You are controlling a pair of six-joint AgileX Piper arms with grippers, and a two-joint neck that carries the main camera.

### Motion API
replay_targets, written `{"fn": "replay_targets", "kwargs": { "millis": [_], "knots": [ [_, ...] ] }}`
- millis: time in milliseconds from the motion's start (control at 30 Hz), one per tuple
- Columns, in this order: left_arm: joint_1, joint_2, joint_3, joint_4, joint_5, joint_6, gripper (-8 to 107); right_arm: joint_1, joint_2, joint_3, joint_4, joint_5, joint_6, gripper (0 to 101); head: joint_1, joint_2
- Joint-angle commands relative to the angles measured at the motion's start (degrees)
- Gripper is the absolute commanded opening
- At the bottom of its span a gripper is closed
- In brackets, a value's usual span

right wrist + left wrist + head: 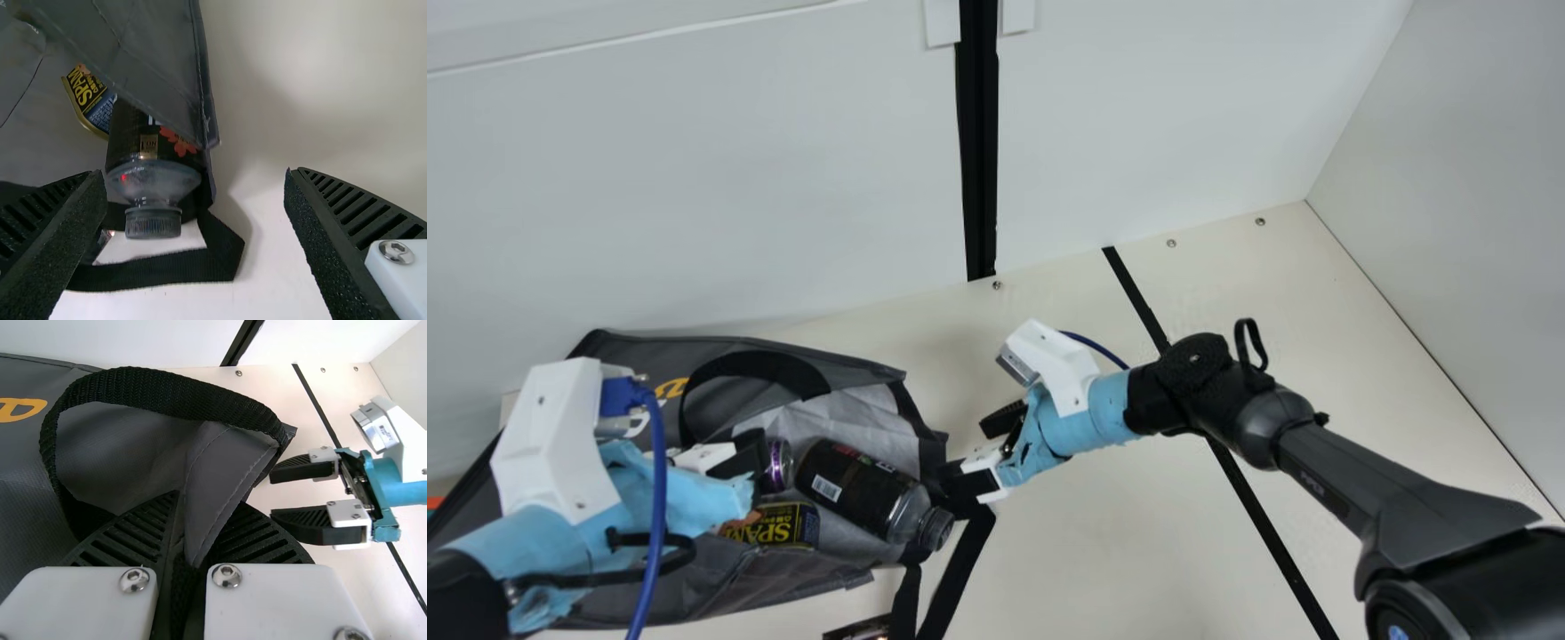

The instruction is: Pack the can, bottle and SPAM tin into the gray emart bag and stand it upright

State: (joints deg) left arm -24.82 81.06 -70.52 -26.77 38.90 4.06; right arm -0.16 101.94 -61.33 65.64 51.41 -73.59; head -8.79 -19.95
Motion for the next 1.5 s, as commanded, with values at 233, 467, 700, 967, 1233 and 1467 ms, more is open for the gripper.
{"fn": "replay_targets", "kwargs": {
  "millis": [233, 467, 700, 967, 1233, 1467],
  "knots": [
    [0.0, 0.0, 0.0, 0.0, 0.0, 0.0, -8, 2.51, 4.32, -3.32, 1.98, -0.2, -0.65, 95, -1.21, -0.05],
    [0.0, 0.0, 0.0, 0.0, 0.0, 0.0, -8, 4.44, 7.42, -5.84, 3.27, -0.65, -0.62, 95, -1.21, -0.05],
    [0.0, 0.0, 0.0, 0.0, 0.0, 0.0, -8, 6.2, 9.82, -7.76, 4.42, -1.04, -0.29, 88, -1.21, -0.05],
    [0.0, 0.0, 0.0, 0.0, 0.0, 0.0, -8, 6.68, 11.85, -9.16, 5.51, 0.45, 0.87, 35, -1.21, -0.05],
    [0.0, 0.0, 0.0, 0.0, 0.0, 0.0, -8, 5.84, 12.25, -8.49, 6.21, 3.01, 1.93, 0, -1.21, -0.05],
    [0.0, 0.0, 0.0, 0.0, 0.0, 0.0, -8, 4.64, 11.75, -7.57, 6.94, 6.18, 3.15, 0, -1.21, -0.05]
  ]
}}
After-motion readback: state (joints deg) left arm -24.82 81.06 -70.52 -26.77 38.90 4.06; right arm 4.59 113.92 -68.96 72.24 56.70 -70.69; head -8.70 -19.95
